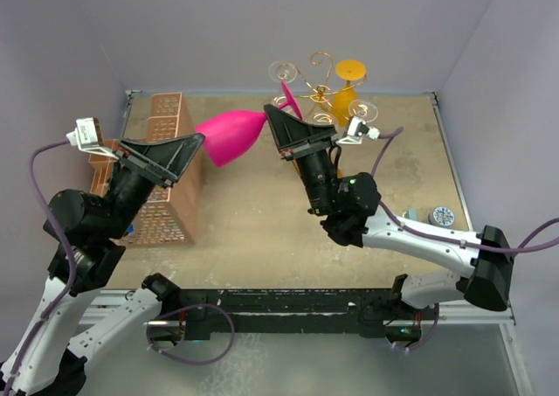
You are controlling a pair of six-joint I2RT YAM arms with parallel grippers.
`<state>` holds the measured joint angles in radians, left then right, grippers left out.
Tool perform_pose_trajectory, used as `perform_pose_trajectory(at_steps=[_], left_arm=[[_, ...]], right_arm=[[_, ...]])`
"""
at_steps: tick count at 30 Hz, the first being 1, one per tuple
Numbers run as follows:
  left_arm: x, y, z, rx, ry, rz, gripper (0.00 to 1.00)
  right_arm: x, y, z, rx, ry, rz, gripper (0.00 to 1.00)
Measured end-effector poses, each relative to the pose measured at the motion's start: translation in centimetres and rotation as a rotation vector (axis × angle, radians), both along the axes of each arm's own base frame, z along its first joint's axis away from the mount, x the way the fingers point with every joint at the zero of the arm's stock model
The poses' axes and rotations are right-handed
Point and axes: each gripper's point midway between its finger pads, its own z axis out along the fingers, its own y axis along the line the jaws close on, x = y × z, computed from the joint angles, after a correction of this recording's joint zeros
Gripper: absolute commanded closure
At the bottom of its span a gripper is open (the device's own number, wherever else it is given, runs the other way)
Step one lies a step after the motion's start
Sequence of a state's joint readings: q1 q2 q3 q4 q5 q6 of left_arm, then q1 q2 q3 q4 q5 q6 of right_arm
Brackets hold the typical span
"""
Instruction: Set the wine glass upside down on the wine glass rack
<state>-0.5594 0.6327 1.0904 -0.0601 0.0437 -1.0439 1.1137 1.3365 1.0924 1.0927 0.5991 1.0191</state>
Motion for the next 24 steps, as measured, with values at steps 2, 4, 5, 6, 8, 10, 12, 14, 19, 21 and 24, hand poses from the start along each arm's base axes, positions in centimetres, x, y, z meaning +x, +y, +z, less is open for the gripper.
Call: perform_pose_trajectory(at_steps=[2, 4, 5, 6, 8, 10, 12, 14, 19, 21, 24], left_arm=[[-0.1, 0.8, 0.1, 0.027, 0.017, 0.040, 0.49], [-0.5, 1.7, 0.4, 0.047, 0.025, 0.074, 0.48], [-0.7, 2.2, 0.7, 0.057, 0.028, 0.094, 0.48], [-1.0, 2.6, 0.9, 0.063, 0.027, 0.105, 0.48], [-1.3, 3.0, 1.3, 0.072, 0.026, 0.119, 0.47], [-1.6, 3.2, 1.4, 0.075, 0.030, 0.121, 0.47], [-1.5, 3.1, 1.2, 0.080, 0.038, 0.115, 0.47], [-1.3, 2.6, 1.0, 0.082, 0.051, 0.096, 0.47], [0.1, 0.5, 0.0, 0.073, 0.126, 0.027, 0.46], [0.7, -0.3, -0.5, 0.068, 0.161, 0.003, 0.46], [1.5, -1.6, -1.3, 0.052, 0.219, -0.043, 0.46]], right_arm=[[-0.4, -1.0, -0.1, -0.027, -0.031, -0.029, 1.00], [-1.0, -2.3, -0.3, -0.060, -0.070, -0.062, 1.00], [-1.3, -3.0, -0.4, -0.078, -0.089, -0.081, 1.00], [-1.8, -3.7, -0.6, -0.101, -0.119, -0.097, 1.00], [-2.5, -4.5, -1.2, -0.155, -0.165, -0.125, 1.00], [-3.0, -4.8, -1.8, -0.236, -0.219, -0.160, 1.00], [-3.3, -4.7, -2.5, -0.326, -0.276, -0.186, 1.00], [-3.6, -4.3, -3.3, -0.422, -0.329, -0.206, 1.00], [-4.2, -3.4, -5.4, -0.645, -0.454, -0.239, 1.00], [-4.3, -3.0, -6.0, -0.720, -0.498, -0.252, 1.00], [-4.3, -2.4, -7.0, -0.823, -0.552, -0.263, 1.00]])
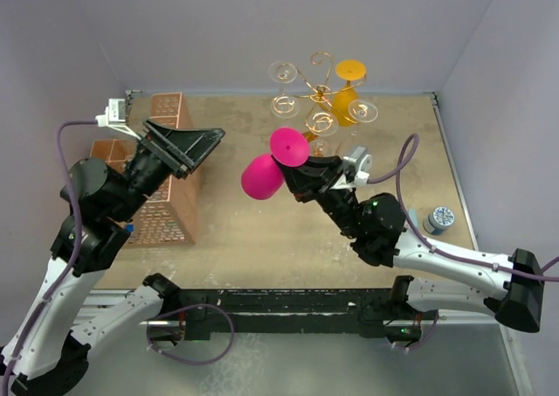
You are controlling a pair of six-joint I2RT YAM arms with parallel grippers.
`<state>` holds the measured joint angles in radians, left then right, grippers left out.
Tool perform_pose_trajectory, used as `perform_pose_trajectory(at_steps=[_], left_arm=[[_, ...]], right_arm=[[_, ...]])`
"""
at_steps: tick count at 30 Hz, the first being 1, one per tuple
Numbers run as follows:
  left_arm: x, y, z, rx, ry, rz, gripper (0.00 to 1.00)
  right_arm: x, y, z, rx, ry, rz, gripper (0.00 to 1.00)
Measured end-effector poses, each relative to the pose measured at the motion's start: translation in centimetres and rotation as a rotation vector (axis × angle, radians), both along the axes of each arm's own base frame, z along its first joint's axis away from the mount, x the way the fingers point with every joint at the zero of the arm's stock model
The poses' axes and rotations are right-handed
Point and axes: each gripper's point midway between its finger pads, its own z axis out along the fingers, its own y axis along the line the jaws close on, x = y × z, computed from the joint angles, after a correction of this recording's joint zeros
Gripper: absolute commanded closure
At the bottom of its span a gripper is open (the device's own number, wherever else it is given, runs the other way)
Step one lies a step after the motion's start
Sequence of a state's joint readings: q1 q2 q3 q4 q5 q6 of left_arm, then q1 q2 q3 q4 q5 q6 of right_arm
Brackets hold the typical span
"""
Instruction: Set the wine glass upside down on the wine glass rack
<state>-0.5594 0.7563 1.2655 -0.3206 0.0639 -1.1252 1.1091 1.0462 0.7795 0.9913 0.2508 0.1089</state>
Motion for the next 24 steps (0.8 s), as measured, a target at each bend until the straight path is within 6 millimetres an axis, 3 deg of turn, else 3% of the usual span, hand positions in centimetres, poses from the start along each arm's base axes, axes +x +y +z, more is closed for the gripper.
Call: perform_pose_trajectory(at_steps=[4, 10, 15, 24], left_arm=[[1.0, -1.9, -1.9, 0.001, 0.095, -0.064, 0.46], [2.5, -4.0, -5.4, 0.046, 0.240, -0.119, 0.45], [2.1, -4.0, -5.1, 0.019, 0.251, -0.132, 0.48], [1.4, -3.7, -4.8, 0.005, 0.246, -0.140, 0.71]], right_arm=[[0.1, 1.2, -1.3, -0.095, -0.029, 0.003, 1.00], [0.2, 4.5, -3.0, -0.216, -0.052, 0.047, 1.00], [0.4, 5.9, -3.7, -0.275, -0.064, 0.064, 1.00], [0.4, 6.1, -3.5, -0.289, -0.070, 0.068, 1.00]])
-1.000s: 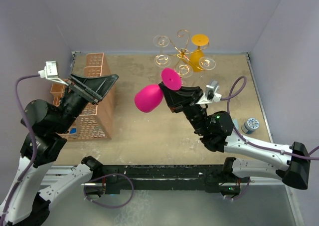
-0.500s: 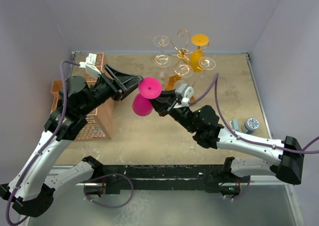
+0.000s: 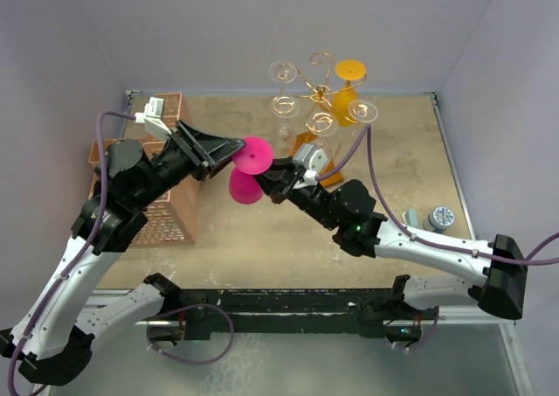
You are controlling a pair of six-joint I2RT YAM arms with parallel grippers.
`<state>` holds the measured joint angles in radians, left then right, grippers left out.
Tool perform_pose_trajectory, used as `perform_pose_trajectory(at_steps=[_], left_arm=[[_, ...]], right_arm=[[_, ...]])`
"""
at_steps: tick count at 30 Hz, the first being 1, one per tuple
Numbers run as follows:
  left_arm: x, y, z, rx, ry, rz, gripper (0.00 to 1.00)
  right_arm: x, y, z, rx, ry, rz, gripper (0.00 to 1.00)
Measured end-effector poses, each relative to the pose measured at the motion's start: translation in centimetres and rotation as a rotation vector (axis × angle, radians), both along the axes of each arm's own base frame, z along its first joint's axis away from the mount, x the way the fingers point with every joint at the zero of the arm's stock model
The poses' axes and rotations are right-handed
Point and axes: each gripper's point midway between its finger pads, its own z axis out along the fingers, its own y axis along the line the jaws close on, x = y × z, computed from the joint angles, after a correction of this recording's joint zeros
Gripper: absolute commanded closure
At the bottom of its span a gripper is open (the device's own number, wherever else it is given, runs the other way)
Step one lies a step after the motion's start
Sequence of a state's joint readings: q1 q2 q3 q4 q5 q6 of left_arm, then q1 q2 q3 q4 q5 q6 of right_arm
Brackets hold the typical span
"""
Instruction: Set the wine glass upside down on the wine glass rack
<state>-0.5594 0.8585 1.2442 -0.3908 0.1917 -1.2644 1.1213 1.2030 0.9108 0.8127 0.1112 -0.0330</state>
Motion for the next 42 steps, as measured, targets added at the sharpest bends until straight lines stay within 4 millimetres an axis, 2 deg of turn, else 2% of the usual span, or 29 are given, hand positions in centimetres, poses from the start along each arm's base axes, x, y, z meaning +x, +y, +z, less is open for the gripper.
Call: perform_pose_trajectory(at_steps=[6, 9, 12, 13, 16, 17, 18, 22, 27, 30, 33, 37, 42], left_arm=[[-0.4, -0.6, -0.5, -0.004, 0.010, -0.045, 0.88], [-0.4, -0.8, -0.5, -0.014, 0.011, -0.053, 1.00], [-0.4, -0.7, -0.4, -0.022, 0.013, -0.054, 1.00], [-0.4, -0.7, -0.3, -0.023, 0.011, -0.055, 1.00], [-0.5, -0.6, -0.4, -0.022, 0.012, -0.050, 1.00], [-0.5, -0.5, -0.3, -0.022, 0.012, -0.045, 1.00], [-0.5, -0.4, -0.2, -0.023, 0.008, -0.039, 1.00], [-0.7, 0.4, 0.7, -0.025, -0.027, -0.001, 1.00], [-1.1, 2.1, 2.4, -0.036, -0.098, 0.071, 1.00], [-1.4, 2.9, 3.3, -0.042, -0.136, 0.102, 1.00], [-1.7, 3.4, 3.9, -0.049, -0.164, 0.115, 1.00], [-1.7, 3.5, 4.2, -0.054, -0.176, 0.119, 1.00], [-1.7, 3.4, 4.4, -0.060, -0.186, 0.116, 1.00]], right_arm=[[0.3, 1.1, -0.3, -0.031, 0.017, 0.012, 1.00], [0.5, 1.8, -0.4, -0.038, 0.037, 0.019, 1.00], [0.1, 1.9, 0.0, -0.021, 0.049, 0.039, 0.98], [0.0, 1.9, 0.0, -0.017, 0.055, 0.048, 0.92], [-0.2, 2.0, 0.0, -0.005, 0.087, 0.068, 0.68], [-0.3, 2.1, 0.0, 0.001, 0.100, 0.075, 0.57], [-0.4, 2.1, 0.0, 0.010, 0.119, 0.082, 0.51], [-1.1, 2.3, 0.0, 0.034, 0.192, 0.130, 0.40], [-3.3, 0.3, 1.7, 0.137, 0.303, 0.218, 0.36], [-4.6, -1.2, 3.9, 0.228, 0.368, 0.289, 0.35], [-5.2, -2.1, 5.2, 0.297, 0.440, 0.345, 0.34], [-5.2, -2.2, 6.3, 0.352, 0.537, 0.405, 0.35], [-5.3, -1.1, 7.6, 0.381, 0.606, 0.466, 0.36]])
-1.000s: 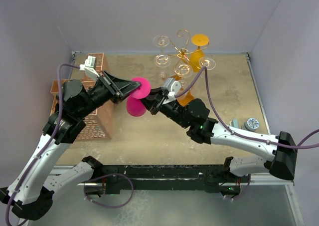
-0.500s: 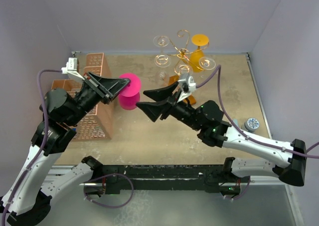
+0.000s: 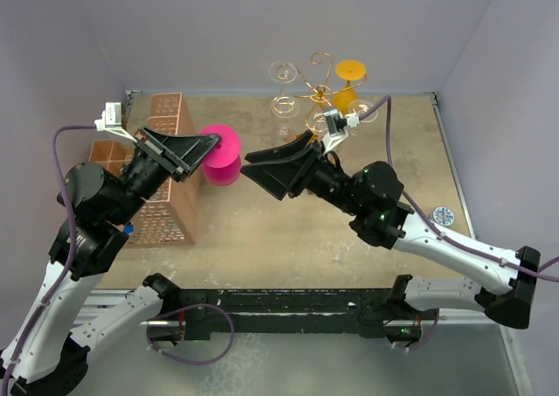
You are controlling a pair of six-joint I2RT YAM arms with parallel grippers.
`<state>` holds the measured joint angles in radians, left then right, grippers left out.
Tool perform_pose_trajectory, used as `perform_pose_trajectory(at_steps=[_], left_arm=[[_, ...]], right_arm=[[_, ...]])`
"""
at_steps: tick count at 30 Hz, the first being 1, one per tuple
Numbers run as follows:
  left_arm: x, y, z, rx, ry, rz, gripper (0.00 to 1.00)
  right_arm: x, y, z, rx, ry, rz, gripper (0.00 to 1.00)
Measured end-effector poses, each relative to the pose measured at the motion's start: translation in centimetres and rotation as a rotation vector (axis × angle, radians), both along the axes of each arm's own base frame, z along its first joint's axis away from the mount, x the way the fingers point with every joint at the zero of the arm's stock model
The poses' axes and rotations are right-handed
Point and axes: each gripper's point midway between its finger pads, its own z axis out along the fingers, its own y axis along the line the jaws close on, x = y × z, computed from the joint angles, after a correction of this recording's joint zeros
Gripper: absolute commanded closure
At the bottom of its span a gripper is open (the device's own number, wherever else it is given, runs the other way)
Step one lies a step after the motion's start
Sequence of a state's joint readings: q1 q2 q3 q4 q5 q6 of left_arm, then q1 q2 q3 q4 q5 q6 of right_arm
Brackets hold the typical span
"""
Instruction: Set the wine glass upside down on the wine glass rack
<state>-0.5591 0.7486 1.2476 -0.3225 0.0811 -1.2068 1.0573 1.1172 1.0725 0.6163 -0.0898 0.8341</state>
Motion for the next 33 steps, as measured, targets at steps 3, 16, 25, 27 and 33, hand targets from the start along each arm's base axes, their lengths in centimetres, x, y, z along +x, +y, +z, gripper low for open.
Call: perform_pose_trajectory(at_steps=[3, 16, 25, 27, 33], left_arm=[[-0.1, -0.2, 0.1, -0.002, -0.007, -0.013, 1.00], [0.1, -0.8, -0.3, 0.021, -0.025, -0.037, 1.00], [0.0, 0.1, 0.1, 0.048, -0.070, 0.011, 0.52], [0.1, 0.6, -0.1, 0.073, -0.057, 0.037, 0.48], [-0.7, 3.0, 0.6, 0.119, -0.055, 0.130, 0.45]], right_arm=[[0.2, 0.8, 0.2, 0.004, 0.029, 0.021, 0.39], [2.0, 2.8, 0.3, 0.001, 0.133, 0.018, 0.90], [3.1, 3.2, 0.2, -0.012, 0.155, -0.005, 1.00], [3.6, 3.2, 0.7, -0.009, 0.146, -0.019, 1.00], [6.1, 2.5, 4.2, 0.038, 0.084, -0.088, 1.00]])
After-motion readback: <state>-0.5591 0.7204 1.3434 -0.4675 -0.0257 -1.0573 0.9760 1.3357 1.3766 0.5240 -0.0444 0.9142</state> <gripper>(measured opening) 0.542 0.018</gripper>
